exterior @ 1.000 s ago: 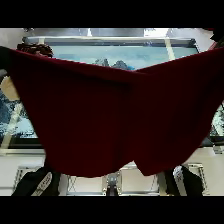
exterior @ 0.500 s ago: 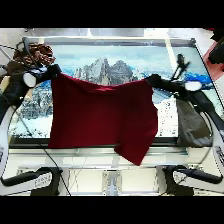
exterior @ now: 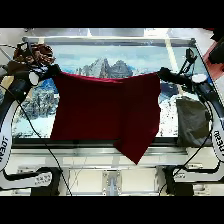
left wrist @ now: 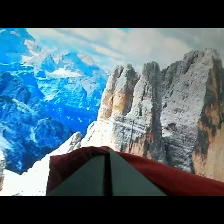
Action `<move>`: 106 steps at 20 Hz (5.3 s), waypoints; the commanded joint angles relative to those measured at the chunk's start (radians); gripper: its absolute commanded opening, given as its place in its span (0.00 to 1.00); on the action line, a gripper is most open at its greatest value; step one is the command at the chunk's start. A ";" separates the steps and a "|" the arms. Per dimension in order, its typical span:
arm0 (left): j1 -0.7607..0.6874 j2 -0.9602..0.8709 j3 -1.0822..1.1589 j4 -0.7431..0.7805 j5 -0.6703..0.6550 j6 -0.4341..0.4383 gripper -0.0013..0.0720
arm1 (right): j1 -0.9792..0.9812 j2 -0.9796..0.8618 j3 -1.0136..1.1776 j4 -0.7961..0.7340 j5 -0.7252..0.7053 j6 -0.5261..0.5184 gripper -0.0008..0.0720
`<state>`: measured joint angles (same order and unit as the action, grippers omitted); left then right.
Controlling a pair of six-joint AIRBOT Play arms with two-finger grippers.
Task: Fold the shirts.
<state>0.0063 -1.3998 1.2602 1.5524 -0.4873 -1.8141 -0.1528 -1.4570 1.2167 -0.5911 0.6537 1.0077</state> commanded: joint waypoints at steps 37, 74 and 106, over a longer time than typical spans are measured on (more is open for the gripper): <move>-0.019 0.637 -0.394 0.040 -0.344 -0.006 0.50 | 0.072 0.705 -0.890 -0.397 0.544 0.709 0.72; 0.184 0.689 -0.774 0.080 -0.589 -0.534 0.48 | 0.307 0.764 -0.648 -0.437 0.418 0.842 0.04; 0.343 0.479 -0.884 -0.302 -0.367 -0.301 0.03 | 0.306 0.813 -0.648 -0.346 0.323 0.779 0.04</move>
<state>0.3485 -0.9184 0.3759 1.2694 -0.8894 -2.1208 0.1532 -0.6449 0.5678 -0.9508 0.9825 1.7851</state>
